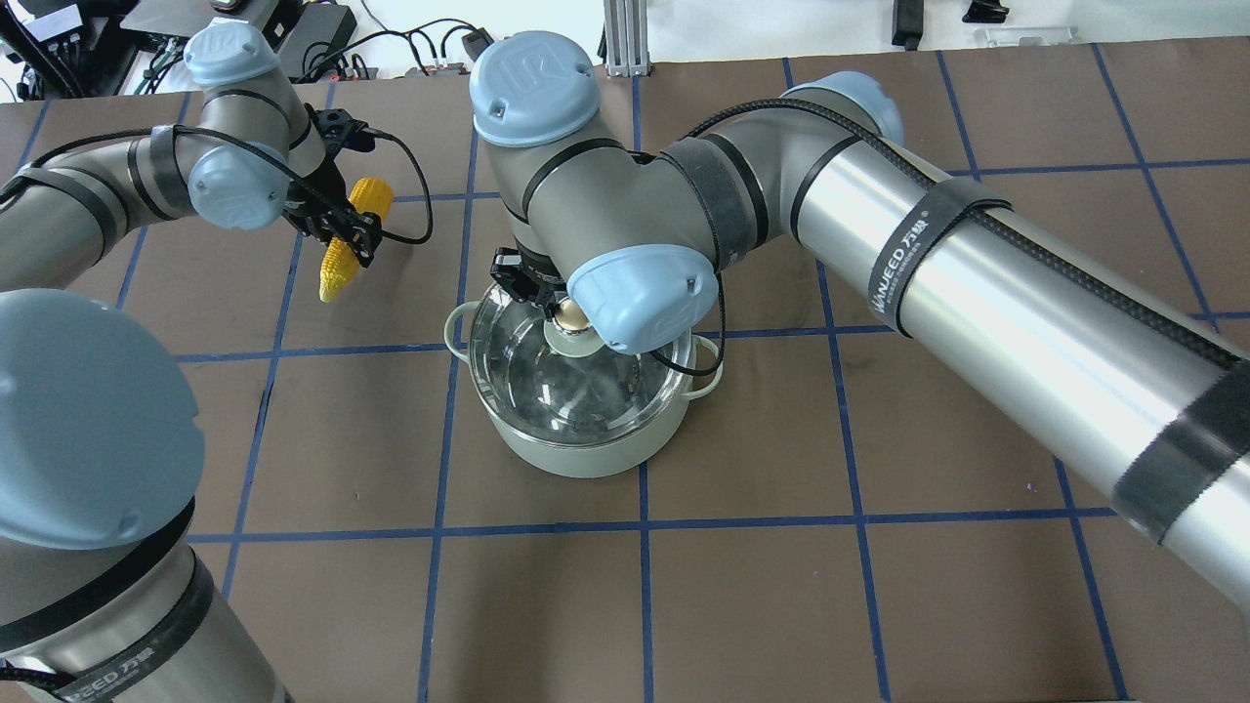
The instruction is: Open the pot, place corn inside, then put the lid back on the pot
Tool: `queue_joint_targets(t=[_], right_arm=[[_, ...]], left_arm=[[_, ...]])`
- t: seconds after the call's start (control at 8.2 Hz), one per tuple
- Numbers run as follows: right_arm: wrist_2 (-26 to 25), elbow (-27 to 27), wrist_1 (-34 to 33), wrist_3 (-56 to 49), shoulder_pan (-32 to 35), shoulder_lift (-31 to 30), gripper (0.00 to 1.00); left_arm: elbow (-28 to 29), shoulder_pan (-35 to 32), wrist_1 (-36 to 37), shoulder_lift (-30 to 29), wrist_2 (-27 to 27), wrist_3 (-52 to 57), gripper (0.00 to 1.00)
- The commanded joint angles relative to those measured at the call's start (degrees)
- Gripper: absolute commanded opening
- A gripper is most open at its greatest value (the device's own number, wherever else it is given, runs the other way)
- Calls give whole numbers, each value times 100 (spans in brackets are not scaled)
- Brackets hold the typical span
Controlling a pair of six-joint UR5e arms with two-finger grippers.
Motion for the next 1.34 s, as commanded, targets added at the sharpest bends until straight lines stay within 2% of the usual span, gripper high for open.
queue_joint_targets(t=[0.0, 0.37, 0.61, 0.85, 1.1, 1.22], right_arm=[[-5, -45, 2, 0, -9, -15, 22], [-14, -106, 63, -235, -192, -338, 21], [4, -107, 772, -1006, -849, -943, 21], [-14, -107, 1536, -2034, -1718, -1524, 18], [-23, -107, 2004, -3055, -2353, -1755, 17], [-23, -98, 2145, -3189, -2486, -1764, 15]], left_arm=[[22, -5, -685, 611, 37, -29, 0], [22, -5, -1397, 1472, 37, -195, 0], [22, -14, -1933, 1965, 37, -441, 0], [-4, -75, -2242, 2317, 37, -1325, 0], [-57, -337, -2427, 2546, -68, -2240, 0], [-57, -635, -2445, 2643, -173, -2540, 0]])
